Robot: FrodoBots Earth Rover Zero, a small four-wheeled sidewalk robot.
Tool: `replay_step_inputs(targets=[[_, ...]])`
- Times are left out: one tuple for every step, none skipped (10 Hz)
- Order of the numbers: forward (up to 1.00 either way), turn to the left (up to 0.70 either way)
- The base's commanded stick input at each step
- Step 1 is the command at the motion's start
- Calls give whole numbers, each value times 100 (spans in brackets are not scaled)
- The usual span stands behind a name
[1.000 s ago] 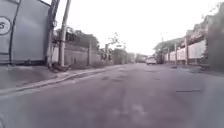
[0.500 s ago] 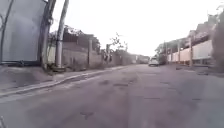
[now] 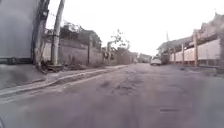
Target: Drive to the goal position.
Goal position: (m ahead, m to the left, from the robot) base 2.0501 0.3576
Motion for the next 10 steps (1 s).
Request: replay_step_inputs(targets=[[100, -30], [100, -40], [100, -40], [100, -40], [100, -40], [100, -20], [100, 0], [100, 0], [100, 0], [100, 0]])
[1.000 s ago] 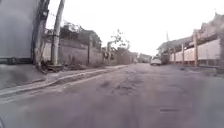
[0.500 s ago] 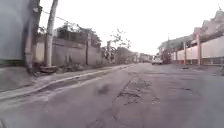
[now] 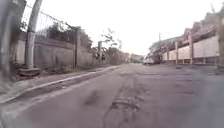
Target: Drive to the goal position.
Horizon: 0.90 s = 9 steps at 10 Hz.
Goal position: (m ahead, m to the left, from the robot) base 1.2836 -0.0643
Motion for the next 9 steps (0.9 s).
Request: replay_step_inputs(targets=[[100, 0], [100, 0], [100, 0], [100, 0], [100, 0], [100, 0], [100, 0], [100, 0], [100, 0]])
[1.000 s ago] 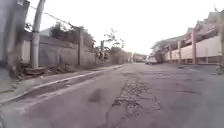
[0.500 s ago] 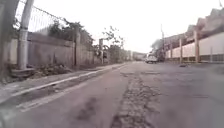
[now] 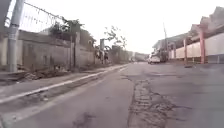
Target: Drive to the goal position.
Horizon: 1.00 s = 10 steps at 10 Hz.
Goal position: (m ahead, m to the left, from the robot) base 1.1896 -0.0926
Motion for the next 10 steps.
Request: replay_step_inputs(targets=[[100, 0], [100, 0], [100, 0], [100, 0], [100, 0], [100, 0], [100, 0], [100, 0], [100, 0], [100, 0]])
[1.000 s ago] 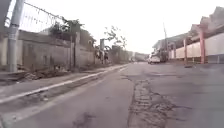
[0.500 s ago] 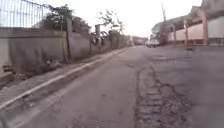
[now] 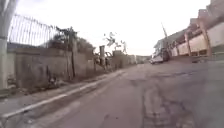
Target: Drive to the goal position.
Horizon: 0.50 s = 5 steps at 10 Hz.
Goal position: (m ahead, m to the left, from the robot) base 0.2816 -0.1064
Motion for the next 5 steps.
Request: replay_step_inputs(targets=[[100, 0], [100, 0], [100, 0], [100, 0], [100, 0]])
